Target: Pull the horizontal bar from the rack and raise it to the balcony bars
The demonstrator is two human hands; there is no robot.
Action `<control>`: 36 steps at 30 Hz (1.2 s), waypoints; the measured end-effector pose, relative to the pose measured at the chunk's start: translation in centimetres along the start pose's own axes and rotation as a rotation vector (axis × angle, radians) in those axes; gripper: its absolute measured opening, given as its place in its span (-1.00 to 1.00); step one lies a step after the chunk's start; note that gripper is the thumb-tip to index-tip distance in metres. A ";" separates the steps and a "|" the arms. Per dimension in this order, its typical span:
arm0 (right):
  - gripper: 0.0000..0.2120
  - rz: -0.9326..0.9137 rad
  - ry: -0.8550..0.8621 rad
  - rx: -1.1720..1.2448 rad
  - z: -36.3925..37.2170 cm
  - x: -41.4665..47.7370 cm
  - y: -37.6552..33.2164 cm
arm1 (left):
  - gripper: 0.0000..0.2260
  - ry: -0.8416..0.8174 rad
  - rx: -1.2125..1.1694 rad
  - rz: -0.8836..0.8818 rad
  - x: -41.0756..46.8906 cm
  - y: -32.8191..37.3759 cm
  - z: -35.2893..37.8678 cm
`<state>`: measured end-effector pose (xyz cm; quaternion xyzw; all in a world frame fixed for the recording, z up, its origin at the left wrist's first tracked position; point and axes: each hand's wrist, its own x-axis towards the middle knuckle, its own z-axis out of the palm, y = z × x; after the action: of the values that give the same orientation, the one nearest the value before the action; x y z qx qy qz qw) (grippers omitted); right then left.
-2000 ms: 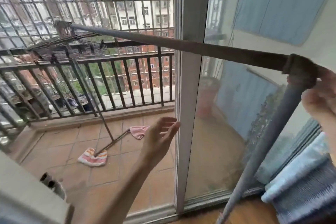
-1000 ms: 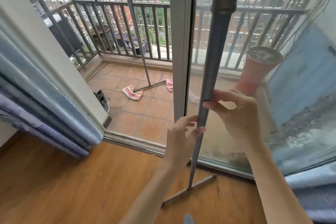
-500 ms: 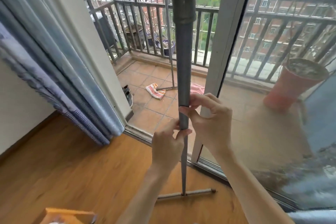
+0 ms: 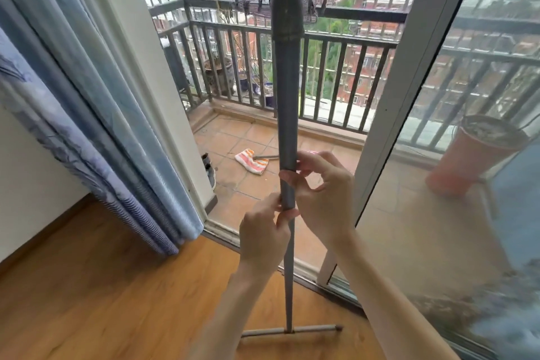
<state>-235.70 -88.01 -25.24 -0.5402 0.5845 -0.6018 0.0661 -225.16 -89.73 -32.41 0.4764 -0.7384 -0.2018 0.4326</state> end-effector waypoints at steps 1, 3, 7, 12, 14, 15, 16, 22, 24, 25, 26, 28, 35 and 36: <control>-0.75 -0.007 0.000 -0.008 0.9 0.2 -0.1 | -0.71 -0.005 0.004 -0.003 0.5 -0.7 -0.5; -0.76 -0.018 -0.002 -0.033 2.6 0.4 -0.2 | -0.69 -0.016 0.003 -0.017 1.2 -2.0 -1.3; -0.77 -0.010 -0.033 -0.060 5.7 0.3 -0.5 | -0.86 0.006 0.000 -0.027 2.1 -4.5 -2.7; -0.76 -0.005 -0.025 -0.096 8.6 1.0 -0.8 | -0.92 0.002 0.057 -0.014 3.7 -6.8 -3.7; -0.75 0.001 -0.012 -0.101 9.2 1.4 -0.7 | -0.87 -0.003 0.073 -0.011 4.6 -7.3 -3.6; -0.75 0.000 -0.010 -0.108 9.5 1.7 -0.6 | -0.87 -0.009 0.068 -0.013 5.0 -7.5 -3.6; -0.76 -0.002 -0.011 -0.120 9.8 2.0 -0.5 | -0.87 -0.020 0.050 -0.013 5.4 -7.6 -3.5; -0.81 0.030 -0.010 -0.150 11.3 4.3 0.7 | -0.85 -0.008 0.077 0.012 8.2 -8.3 -2.7; -0.78 0.036 -0.015 -0.148 11.9 5.0 1.0 | -0.86 -0.007 0.068 0.006 9.2 -8.7 -2.4; -0.77 0.037 -0.018 -0.146 12.2 5.5 1.2 | -0.87 -0.006 0.059 0.003 9.7 -9.0 -2.3; -0.76 0.038 -0.020 -0.146 12.5 5.9 1.3 | -0.88 -0.006 0.053 0.004 10.2 -9.2 -2.2; -0.77 0.042 -0.025 -0.149 13.2 6.8 1.8 | -0.90 0.004 0.043 0.012 11.2 -9.5 -2.1; -0.81 0.036 -0.024 -0.169 15.7 10.5 3.3 | -0.86 -0.006 0.034 -0.027 15.3 -10.9 -1.1; -0.81 0.036 -0.026 -0.169 16.2 11.1 3.4 | -0.86 -0.010 0.033 -0.024 16.1 -11.2 -1.0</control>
<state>-230.33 -107.16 -25.88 -0.5409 0.6419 -0.5420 0.0384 -221.17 -108.95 -32.63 0.4912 -0.7381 -0.1971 0.4184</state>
